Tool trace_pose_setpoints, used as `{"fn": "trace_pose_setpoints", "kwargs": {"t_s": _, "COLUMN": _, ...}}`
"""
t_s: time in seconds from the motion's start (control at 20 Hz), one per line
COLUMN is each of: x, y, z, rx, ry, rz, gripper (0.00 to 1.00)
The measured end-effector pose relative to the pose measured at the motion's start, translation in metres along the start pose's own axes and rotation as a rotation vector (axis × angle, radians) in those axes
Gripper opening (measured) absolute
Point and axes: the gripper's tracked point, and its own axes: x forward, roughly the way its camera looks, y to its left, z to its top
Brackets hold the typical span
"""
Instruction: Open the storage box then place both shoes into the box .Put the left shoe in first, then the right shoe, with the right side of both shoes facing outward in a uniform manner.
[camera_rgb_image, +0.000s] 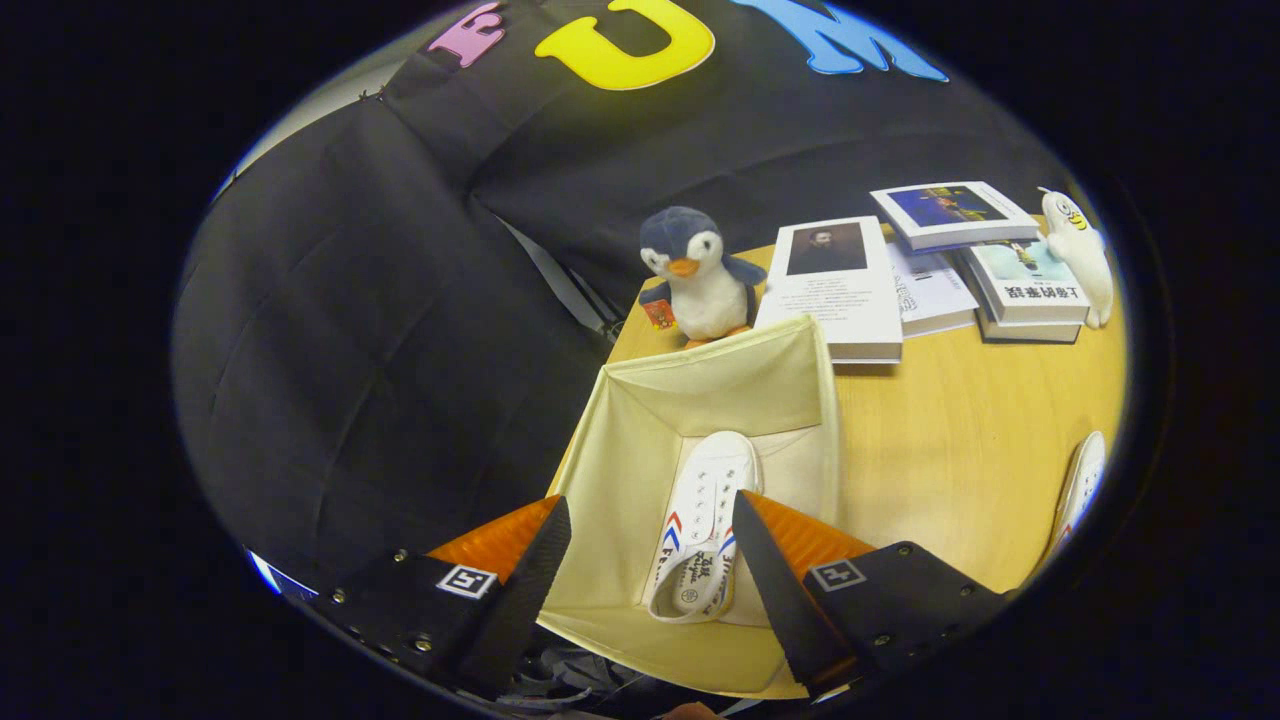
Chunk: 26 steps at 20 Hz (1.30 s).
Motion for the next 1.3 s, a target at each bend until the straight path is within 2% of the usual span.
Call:
{"fn": "trace_pose_setpoints", "kwargs": {"t_s": 0.35, "x": -0.066, "y": -0.063, "z": 0.015, "rx": -0.002, "ry": -0.091, "rz": -0.07, "gripper": 0.98}}
{"fn": "trace_pose_setpoints", "kwargs": {"t_s": 0.75, "x": -0.121, "y": -0.143, "z": 0.014, "rx": 0.063, "ry": -0.136, "rz": -0.167, "gripper": 0.98}}
{"fn": "trace_pose_setpoints", "kwargs": {"t_s": 1.3, "x": -0.175, "y": -0.266, "z": -0.017, "rx": 0.124, "ry": -0.114, "rz": -0.359, "gripper": 0.98}}
